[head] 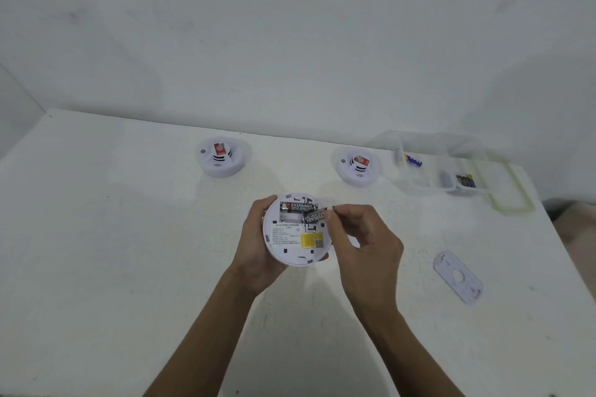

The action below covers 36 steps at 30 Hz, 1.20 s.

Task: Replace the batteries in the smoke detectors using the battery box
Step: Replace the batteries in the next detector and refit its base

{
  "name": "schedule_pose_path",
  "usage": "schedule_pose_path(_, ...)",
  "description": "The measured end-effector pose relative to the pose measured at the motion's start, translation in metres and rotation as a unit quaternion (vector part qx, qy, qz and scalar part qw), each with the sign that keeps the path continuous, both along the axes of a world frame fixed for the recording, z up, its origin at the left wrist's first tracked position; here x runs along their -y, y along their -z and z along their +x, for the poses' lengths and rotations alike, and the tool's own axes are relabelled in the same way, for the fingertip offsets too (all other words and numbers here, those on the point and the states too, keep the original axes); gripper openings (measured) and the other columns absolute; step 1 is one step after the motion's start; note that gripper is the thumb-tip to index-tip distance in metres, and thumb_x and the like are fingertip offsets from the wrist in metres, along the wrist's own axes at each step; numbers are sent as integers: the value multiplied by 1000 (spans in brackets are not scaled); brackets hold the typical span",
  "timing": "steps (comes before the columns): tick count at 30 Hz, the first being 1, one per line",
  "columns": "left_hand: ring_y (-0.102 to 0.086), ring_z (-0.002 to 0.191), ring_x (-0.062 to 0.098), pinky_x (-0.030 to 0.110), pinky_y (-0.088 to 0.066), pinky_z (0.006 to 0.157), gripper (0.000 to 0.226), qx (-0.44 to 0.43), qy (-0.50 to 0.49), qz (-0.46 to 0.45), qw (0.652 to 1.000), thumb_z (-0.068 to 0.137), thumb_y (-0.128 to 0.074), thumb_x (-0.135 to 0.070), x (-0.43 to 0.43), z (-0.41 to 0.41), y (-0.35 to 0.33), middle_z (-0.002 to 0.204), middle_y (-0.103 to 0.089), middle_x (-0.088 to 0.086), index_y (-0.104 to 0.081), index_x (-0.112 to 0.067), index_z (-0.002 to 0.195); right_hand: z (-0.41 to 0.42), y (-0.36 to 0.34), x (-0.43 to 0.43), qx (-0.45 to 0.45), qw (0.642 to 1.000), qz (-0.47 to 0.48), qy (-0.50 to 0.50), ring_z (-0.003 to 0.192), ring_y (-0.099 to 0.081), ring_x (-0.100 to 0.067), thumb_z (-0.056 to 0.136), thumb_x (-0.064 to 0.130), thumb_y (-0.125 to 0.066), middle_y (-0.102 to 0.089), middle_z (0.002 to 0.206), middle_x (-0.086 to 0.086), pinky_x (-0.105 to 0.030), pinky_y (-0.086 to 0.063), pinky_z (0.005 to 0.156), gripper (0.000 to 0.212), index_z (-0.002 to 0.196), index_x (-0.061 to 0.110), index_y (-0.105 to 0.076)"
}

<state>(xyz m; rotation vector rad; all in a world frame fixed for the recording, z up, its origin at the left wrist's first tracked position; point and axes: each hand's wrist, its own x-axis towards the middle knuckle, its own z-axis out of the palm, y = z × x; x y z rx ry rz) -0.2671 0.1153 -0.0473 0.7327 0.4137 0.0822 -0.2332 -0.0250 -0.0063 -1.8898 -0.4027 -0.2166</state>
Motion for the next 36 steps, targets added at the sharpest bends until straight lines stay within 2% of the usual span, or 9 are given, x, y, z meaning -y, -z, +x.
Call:
schedule_pose_path(4,-67,93,28,39,-56,81,54,0,6,12,1000,99,-22,-37,3,1,-1,105,-70,13,-73,-17,100,-7,8,-7,43,998,-48,27,74,-60,-6,83,25,-69,-66,84,4,-1,-43,70,13,86,13,-68)
schedule_pose_path(9,-70,79,18,29,-58,71,47,-3,-21,66,998,101,-19,-27,5,1,-4,89,-74,5,-65,-15,100,-12,12,-15,47,997,-37,52,81,-59,-14,82,31,-65,-62,89,3,0,-42,74,20,83,11,-68)
schedule_pose_path(15,-69,71,1,12,-52,63,79,42,-29,120,992,101,-19,3,9,1,-16,73,-73,-17,-73,-46,70,-11,16,-18,123,988,-74,62,89,-57,-17,85,31,-59,-63,97,-10,-1,-41,78,30,85,3,-70)
schedule_pose_path(18,-70,77,9,17,-54,67,72,49,-40,135,989,102,-20,-2,6,0,-15,81,-75,-10,-75,-40,76,-10,20,-17,177,977,-102,55,91,-53,-16,85,24,-66,-64,98,-11,-5,-43,77,23,88,2,-72)
schedule_pose_path(20,-70,76,10,19,-55,65,72,60,-24,127,990,102,-17,-7,7,-1,-17,80,-75,-7,-77,-35,73,-9,24,-15,221,964,-143,42,91,-51,-16,84,18,-69,-65,97,-13,-18,-51,73,18,89,1,-72)
schedule_pose_path(23,-70,67,5,17,-54,59,79,67,-4,101,993,102,-13,-8,9,-2,-24,73,-74,-9,-76,-36,64,-8,24,-11,275,940,-203,7,91,-49,-19,94,24,-55,-67,96,-15,-30,-53,68,29,89,0,-72)
schedule_pose_path(28,-67,91,26,35,-57,76,44,21,-1,14,1000,93,-30,-34,4,-1,-5,104,-70,13,-67,-15,106,1,10,2,202,957,-199,-67,86,-49,-14,91,19,-55,-61,98,-7,-15,-43,73,23,91,3,-71)
schedule_pose_path(30,-63,96,30,40,-55,80,45,19,16,-4,1000,90,-35,-39,5,0,-1,111,-66,16,-60,-11,114,5,6,9,159,969,-169,-88,83,-53,-11,90,21,-54,-61,97,-4,-7,-42,72,25,90,4,-71)
schedule_pose_path(36,-65,95,34,56,-50,79,48,39,93,-76,992,85,-33,-41,16,5,-5,105,-70,11,-75,-19,93,23,1,51,83,987,-123,-62,77,-59,-3,89,14,-58,-64,90,4,-7,-43,67,13,94,10,-70)
